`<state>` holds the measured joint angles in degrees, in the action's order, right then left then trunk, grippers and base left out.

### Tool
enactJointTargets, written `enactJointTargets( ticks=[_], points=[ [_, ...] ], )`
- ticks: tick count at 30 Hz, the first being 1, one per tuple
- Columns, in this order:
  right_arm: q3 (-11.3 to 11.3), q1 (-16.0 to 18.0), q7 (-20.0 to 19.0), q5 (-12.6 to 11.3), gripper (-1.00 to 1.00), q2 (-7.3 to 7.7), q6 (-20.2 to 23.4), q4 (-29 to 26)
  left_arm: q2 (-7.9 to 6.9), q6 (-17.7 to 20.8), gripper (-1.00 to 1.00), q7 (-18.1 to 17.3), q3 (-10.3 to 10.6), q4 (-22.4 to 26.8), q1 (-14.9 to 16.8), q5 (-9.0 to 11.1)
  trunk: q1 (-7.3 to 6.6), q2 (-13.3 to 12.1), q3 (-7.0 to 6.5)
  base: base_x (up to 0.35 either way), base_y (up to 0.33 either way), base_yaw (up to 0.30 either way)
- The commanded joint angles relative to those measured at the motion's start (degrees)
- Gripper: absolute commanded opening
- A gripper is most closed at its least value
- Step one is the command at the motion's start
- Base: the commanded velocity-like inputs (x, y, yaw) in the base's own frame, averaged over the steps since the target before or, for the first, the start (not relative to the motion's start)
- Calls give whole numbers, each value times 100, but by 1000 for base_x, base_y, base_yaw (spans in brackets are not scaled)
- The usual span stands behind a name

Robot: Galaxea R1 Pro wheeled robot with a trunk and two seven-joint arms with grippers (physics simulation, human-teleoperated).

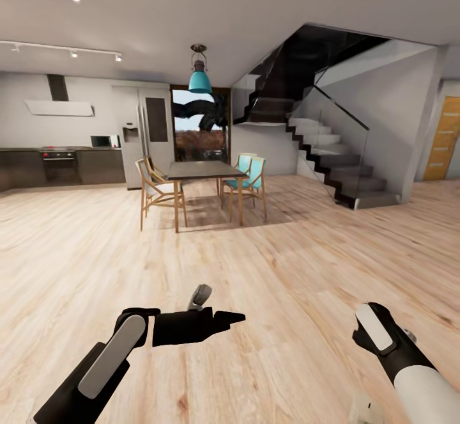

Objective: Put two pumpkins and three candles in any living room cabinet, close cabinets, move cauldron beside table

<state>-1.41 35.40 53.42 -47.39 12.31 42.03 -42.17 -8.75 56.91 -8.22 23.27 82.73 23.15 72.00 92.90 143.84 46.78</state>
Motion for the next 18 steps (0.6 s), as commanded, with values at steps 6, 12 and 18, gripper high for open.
enactJointTargets(
  ticks=[6,12,18],
  points=[
    [1,2,42,-36,100,0,18,-10,-4,4,100,-57,1,-10,5,-54,-1,3,7,0,-2,-140],
    [6,2,-452,3,100,6,-48,-10,-7,3,100,-62,-8,-25,5,-48,-1,3,7,102,0,-10],
    [7,2,-1592,44,100,13,-150,61,-17,4,100,-74,-11,-21,5,-45,-1,3,7,29,0,-1]
  ],
)
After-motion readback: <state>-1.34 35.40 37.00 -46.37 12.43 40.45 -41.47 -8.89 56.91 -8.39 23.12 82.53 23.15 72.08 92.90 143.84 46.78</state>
